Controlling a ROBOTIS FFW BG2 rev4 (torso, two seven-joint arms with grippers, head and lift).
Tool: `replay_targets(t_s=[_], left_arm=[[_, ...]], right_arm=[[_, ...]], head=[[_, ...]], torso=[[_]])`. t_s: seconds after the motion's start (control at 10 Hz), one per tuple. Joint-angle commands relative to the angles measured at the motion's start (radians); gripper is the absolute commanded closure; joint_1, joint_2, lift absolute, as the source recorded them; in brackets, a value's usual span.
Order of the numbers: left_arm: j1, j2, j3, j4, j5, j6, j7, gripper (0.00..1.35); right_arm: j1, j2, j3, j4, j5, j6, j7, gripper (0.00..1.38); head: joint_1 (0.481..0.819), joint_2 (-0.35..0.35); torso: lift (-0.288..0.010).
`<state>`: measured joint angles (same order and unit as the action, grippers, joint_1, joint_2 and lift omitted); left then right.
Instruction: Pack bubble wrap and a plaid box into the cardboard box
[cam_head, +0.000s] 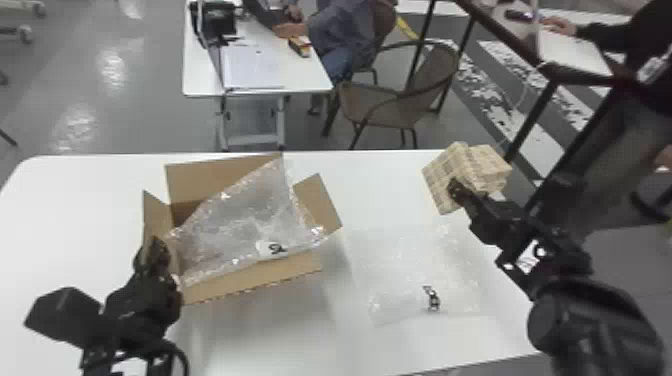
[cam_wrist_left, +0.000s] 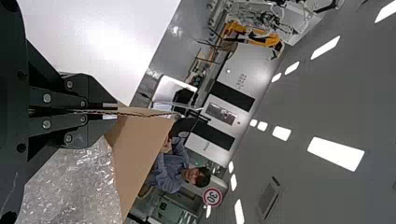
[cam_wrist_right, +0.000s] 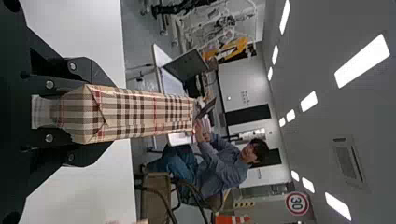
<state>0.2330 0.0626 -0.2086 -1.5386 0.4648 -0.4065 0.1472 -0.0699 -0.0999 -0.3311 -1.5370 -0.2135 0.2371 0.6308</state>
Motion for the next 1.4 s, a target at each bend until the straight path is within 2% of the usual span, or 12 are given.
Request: replay_targets(t_s=[0.0,0.6,0.7,0.9,1.1,1.3], left_arm=[[-0.001,0.0,0.0,0.0,0.0,0.0,0.0,1.17],[-0.004,0.0,-0.002,0.002,0.0,0.006,-0.001,1.17],[-0.008,-0.001,-0.003,0.003,0.0,0.006,0.0,1.17],[-0.008,-0.001,-0.002,0.006,0.003,0.005,-0.001,1.17],[-0.011,0.0,-0.006,0.006,0.008,0.0,-0.004,1.17],[-0.012,-0.001,-0.008,0.006,0.011,-0.003,-0.009,1.17]], right_arm=[[-0.008,0.0,0.096,-0.026,-0.083,0.022,-0.003,1.03],[-0.083,-0.023,0.449,-0.097,-0.287,0.11,-0.014,1.03],[-0.087,-0.02,0.489,-0.097,-0.313,0.123,-0.017,1.03],[-0.087,-0.02,0.534,-0.084,-0.331,0.166,-0.023,1.03],[-0.1,-0.018,0.564,0.018,-0.349,0.169,-0.02,1.03],[-0.128,-0.006,0.601,0.14,-0.369,0.148,0.003,1.03]], head=[[0.695,-0.117],[0.695,0.081],[0.695,0.133],[0.695,0.174],[0.695,0.205],[0.695,0.213]], torso=[[-0.072],[-0.072],[-0.072],[-0.072],[-0.072],[-0.072]])
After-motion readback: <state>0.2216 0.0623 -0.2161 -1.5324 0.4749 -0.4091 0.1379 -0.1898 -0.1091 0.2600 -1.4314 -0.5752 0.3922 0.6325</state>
